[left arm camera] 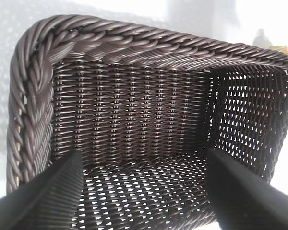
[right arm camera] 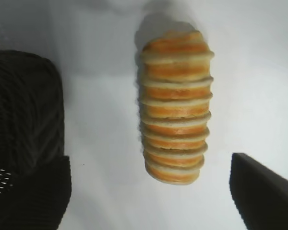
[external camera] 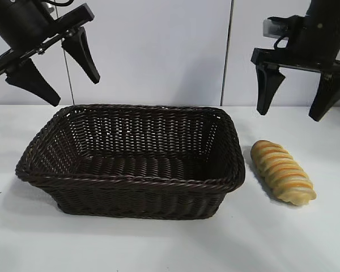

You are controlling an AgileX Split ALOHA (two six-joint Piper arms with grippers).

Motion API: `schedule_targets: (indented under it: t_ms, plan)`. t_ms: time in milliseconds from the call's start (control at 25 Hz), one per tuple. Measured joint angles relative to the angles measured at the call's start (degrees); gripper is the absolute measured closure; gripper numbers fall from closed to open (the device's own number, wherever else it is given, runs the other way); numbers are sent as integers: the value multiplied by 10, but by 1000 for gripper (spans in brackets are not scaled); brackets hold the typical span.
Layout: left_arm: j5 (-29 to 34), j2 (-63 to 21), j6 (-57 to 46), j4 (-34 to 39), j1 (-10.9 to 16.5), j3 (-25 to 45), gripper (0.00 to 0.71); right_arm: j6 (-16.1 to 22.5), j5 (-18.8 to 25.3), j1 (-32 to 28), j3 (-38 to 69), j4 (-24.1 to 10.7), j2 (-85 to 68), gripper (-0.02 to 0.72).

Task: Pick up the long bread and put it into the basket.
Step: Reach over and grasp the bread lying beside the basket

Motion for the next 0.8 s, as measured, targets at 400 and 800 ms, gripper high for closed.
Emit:
schedule_targets:
  t_ms: [400,800]
  plan:
    - [0,0,0,0,0,0,192,-4,-11,0,0,-7,50,60]
    - [-1,0,0,0,0,0,192,-3,-45,0,0,-7,132,60]
